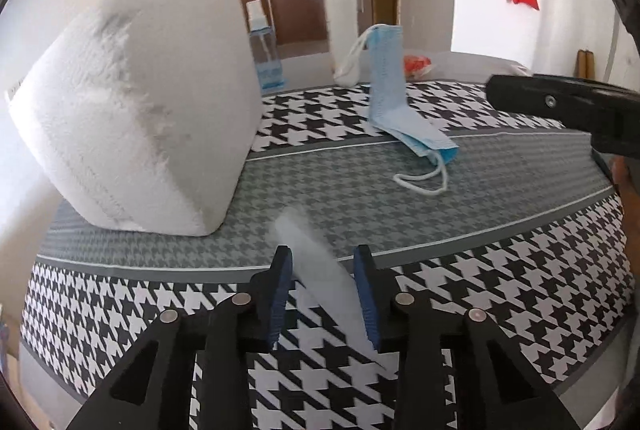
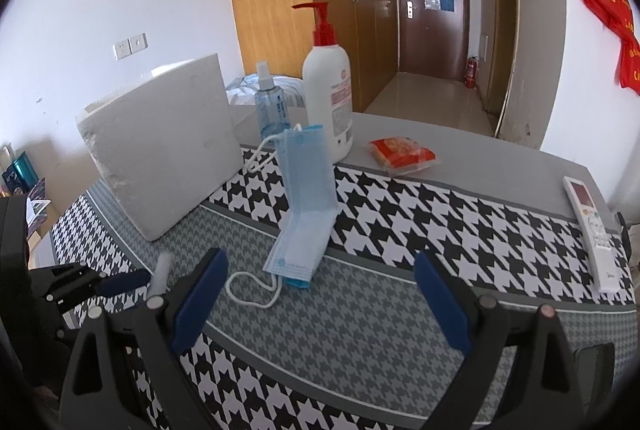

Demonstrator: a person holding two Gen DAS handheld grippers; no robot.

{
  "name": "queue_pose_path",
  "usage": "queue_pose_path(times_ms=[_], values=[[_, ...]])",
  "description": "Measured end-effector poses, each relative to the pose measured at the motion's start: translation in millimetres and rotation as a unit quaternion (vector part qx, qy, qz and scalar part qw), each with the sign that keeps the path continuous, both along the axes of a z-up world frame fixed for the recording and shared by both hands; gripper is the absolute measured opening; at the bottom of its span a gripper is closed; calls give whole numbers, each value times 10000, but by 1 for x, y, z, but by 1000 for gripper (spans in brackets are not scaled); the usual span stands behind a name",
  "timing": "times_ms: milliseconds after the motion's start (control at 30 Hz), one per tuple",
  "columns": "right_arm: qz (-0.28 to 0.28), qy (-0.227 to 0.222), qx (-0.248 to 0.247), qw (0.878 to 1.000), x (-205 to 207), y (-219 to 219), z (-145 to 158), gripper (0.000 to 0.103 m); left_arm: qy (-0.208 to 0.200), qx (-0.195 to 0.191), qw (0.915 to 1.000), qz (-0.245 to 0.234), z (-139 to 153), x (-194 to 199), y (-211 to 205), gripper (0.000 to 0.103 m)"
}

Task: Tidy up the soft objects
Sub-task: 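Lower the left gripper onto the white plastic strip and close on it, then close the right gripper on the blue mask while the left gripper holds the strip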

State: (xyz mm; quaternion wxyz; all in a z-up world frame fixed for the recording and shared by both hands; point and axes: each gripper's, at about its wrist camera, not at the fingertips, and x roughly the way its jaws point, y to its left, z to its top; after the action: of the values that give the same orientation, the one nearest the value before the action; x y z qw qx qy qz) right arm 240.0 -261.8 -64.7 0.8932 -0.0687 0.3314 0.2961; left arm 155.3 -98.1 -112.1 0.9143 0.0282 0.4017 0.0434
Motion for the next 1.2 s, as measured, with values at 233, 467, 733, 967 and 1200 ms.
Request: queue_pose_path(times_ms=[233,467,733,967,1200], values=[[37,-39,-232,9997,-2,14,-3,96,-17,-137,9998,144,4,-6,5,52],[76,14,-493,9988,3,31,-9,96,9,-363,9991,218,3,-8,3,52],[50,124,-540,9984,15,43,-11,96,33,-441,9988,198,1,-2,2,53],[-26,304,-720,9969,29,55,-25,96,114,-552,9983,163,-4,8,0,53],[29,463,-786,9958,36,62,-34,83,166,-661,9969,380,-6,12,4,53]])
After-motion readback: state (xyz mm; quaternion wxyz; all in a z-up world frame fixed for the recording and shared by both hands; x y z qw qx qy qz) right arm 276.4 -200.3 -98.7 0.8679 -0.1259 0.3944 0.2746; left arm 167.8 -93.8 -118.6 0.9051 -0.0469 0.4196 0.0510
